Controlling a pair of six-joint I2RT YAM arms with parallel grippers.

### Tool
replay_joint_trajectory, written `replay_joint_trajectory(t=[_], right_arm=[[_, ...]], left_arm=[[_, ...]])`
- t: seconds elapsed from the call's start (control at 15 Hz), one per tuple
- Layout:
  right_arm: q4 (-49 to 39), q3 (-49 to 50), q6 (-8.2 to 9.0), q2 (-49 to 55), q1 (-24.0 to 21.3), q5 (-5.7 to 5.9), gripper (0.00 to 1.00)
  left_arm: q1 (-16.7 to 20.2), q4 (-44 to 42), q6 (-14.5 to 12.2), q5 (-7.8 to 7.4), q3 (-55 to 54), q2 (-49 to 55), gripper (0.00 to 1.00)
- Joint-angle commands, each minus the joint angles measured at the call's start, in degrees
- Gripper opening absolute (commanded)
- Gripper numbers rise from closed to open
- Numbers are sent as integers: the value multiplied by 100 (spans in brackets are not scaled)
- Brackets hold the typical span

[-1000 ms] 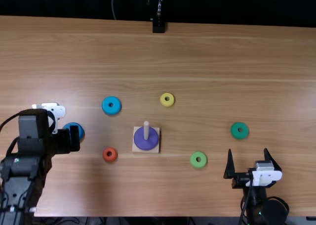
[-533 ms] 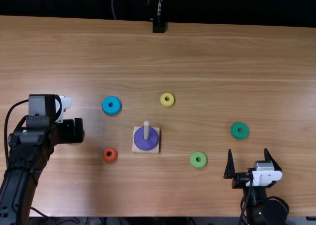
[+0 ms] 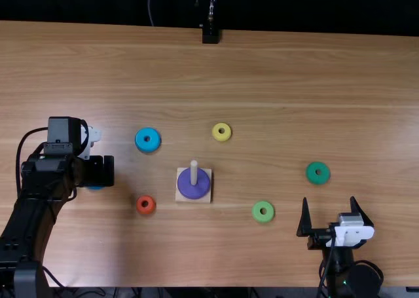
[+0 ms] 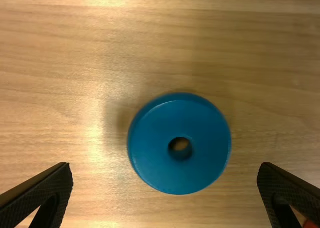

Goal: Build the Hanoi tower: stack the rings onto the peg from bottom to top in this color order: purple, dark blue, light blue, dark green, light green, yellow, orange.

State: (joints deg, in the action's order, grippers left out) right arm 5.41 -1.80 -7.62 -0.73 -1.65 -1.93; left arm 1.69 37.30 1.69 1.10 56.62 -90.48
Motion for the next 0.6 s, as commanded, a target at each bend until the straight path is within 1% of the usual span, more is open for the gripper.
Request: replay_joint_trajectory(t=[0.0,0.2,0.53], right_arm=[[77,92,-8,73,-20,67,100],[77,92,-8,73,-20,77,100],[77,92,-8,73,-11,77,100]], left_arm=[[-99,-17,-43,6,156,-137,100],[-240,-7,-53,27,165,-374,100],[-240,-60,-53,27,174,-576,100]])
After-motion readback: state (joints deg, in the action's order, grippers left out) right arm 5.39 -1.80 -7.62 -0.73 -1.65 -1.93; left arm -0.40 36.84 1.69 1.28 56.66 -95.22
